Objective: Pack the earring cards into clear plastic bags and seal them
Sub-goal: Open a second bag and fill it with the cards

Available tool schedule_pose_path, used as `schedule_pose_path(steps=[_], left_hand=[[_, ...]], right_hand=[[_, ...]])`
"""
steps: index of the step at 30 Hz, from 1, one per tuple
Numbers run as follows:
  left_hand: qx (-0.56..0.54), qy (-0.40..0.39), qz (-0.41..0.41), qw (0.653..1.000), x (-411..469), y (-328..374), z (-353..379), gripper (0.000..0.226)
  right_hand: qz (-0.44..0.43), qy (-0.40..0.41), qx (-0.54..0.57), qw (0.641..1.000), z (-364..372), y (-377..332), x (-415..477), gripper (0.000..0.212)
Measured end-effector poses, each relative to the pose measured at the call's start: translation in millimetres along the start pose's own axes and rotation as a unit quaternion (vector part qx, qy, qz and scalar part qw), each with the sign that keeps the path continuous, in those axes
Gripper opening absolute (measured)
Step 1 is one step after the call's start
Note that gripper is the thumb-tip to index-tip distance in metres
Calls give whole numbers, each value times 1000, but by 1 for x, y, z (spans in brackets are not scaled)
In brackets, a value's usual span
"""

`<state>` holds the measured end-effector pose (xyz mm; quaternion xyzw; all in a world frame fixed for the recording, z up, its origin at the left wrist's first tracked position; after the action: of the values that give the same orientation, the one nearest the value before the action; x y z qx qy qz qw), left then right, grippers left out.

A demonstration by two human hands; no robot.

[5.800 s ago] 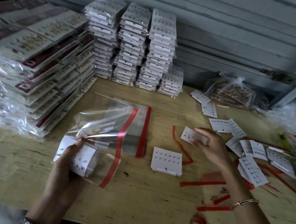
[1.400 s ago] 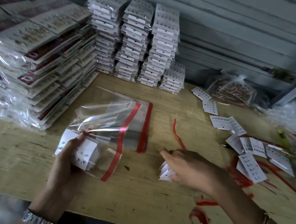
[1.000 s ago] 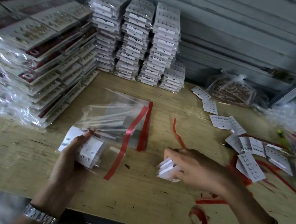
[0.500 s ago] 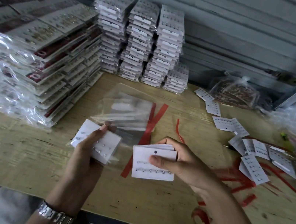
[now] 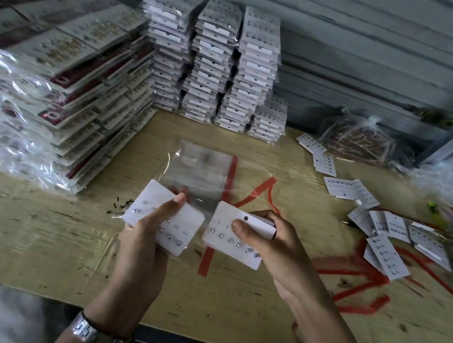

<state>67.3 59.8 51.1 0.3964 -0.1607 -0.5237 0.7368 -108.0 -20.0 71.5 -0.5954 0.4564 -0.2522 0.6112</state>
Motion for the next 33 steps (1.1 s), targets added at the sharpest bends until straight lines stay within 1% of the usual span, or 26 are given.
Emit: schedule_pose_path(steps=[3, 6, 8, 11, 15, 18, 20, 22, 25, 27, 28, 31, 33], left_hand=[[-3, -5, -10, 1000, -1, 1, 4, 48], [-27, -13, -24, 999, -2, -1, 6, 55], [-37, -35, -30, 998, -3, -2, 9, 55], [-52, -59, -51, 996, -5, -7, 12, 53], [-57, -101, -68, 991, -7, -13, 14, 32], [-49, -111, -80, 989, -8, -12, 16, 28], [-43, -116, -89, 988, -8, -10, 17, 28], [-41, -122, -101, 986, -9, -10, 18, 29], [-20, -126, -114, 985, -11, -12, 19, 42], [-10, -123, -103, 987, -12, -12, 20, 49], [-5, -126, -92, 988, -13, -12, 20, 49], [27, -172, -60, 983, -16, -6, 26, 35], [61, -194, -37, 978, -18, 0, 27, 32]], right_hand=[[-23, 16, 31, 999, 0, -6, -3, 40], [-51, 39, 84, 994, -2, -9, -6, 41], [-66, 57, 126, 988, -2, -9, -8, 42], [-75, 87, 162, 980, 2, -7, -9, 42], [-91, 105, 179, 974, 7, -9, -12, 44], [-104, 99, 180, 973, 8, -12, -14, 50], [-113, 90, 181, 973, 9, -14, -14, 50], [-126, 90, 180, 971, 10, -13, -15, 43], [-141, 86, 178, 970, 14, -13, -15, 38], [-147, 84, 183, 968, 18, -14, -16, 40], [-156, 82, 184, 967, 19, -15, -16, 41], [-203, 68, 189, 958, 22, -19, -20, 39], [-237, 68, 185, 951, 21, -20, -23, 36]])
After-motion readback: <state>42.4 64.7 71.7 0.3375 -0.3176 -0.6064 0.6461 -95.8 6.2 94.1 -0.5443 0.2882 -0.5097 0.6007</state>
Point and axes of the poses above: each hand's wrist, its own x-axis towards the middle knuckle, its own z-axis out of the palm, y = z × x, the point moved 4 cm from there along x, towards the middle knuckle, and after that the axes turned 5 degrees about -y, right-handed, at the moved point
